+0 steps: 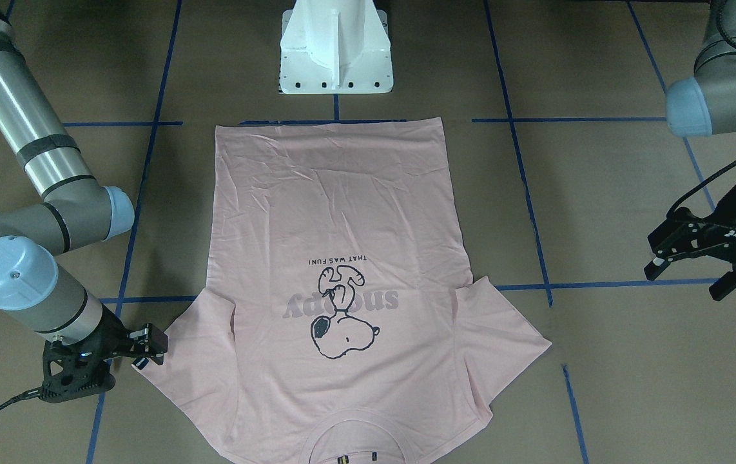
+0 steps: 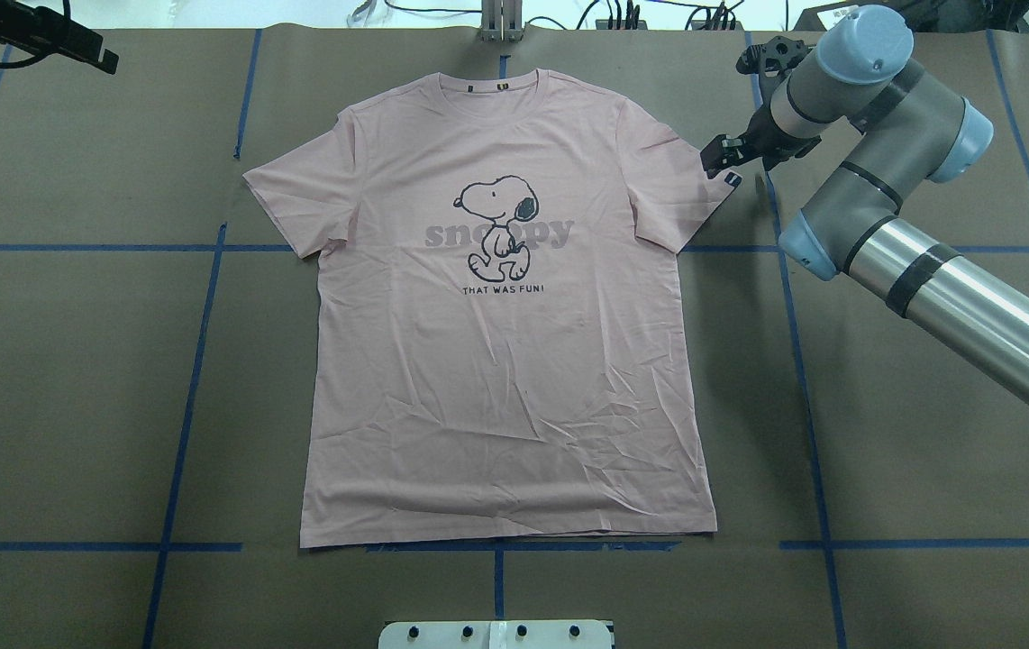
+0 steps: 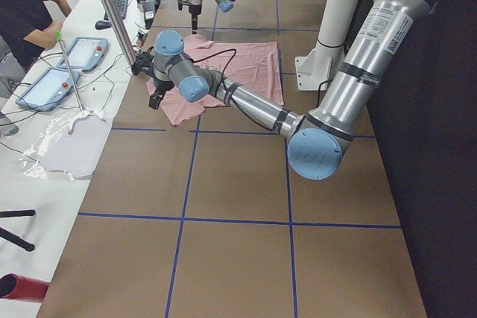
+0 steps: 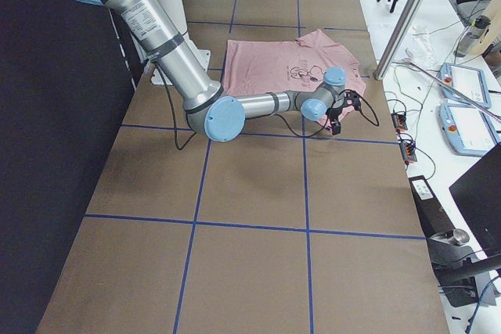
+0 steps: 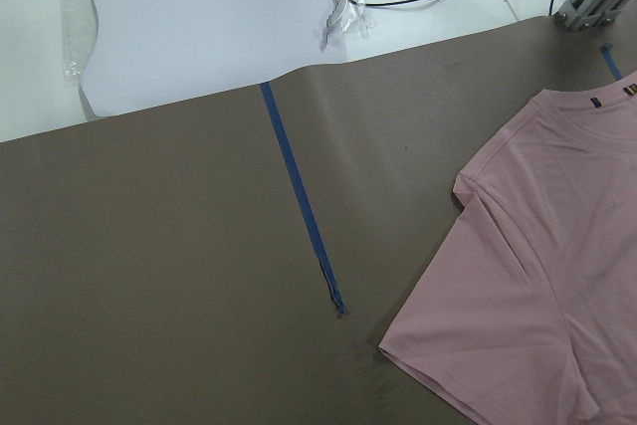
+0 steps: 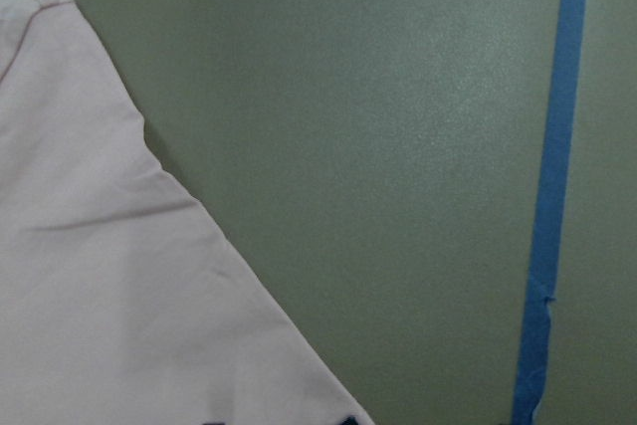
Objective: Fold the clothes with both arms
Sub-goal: 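Move the right gripper to the pink shirt's sleeve nearest it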
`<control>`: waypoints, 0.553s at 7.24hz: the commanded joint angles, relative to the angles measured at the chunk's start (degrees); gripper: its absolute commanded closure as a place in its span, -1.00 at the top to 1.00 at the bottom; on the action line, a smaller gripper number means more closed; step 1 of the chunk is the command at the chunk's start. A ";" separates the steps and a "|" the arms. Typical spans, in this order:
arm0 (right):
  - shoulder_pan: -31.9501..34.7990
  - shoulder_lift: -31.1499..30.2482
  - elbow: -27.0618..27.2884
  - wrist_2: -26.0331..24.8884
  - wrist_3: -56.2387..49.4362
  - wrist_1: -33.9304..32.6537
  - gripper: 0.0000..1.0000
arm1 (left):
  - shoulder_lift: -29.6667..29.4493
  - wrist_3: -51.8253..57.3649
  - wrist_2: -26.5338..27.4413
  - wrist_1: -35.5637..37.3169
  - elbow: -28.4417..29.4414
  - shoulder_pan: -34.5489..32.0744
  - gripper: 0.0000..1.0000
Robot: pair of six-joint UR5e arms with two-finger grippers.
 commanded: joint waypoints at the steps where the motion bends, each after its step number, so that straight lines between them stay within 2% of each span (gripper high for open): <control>1: -0.61 -0.05 0.04 0.00 0.12 -0.18 0.72 | 0.19 0.25 0.00 -0.29 0.06 0.02 1.00; 3: -1.05 -0.14 -0.05 -0.09 0.03 -0.18 0.54 | 0.11 -0.01 0.00 -0.30 -0.29 0.02 1.00; 4: -1.05 -0.23 -0.05 -0.09 0.03 -0.27 0.23 | 0.11 -0.10 0.00 -0.30 -0.29 -0.06 1.00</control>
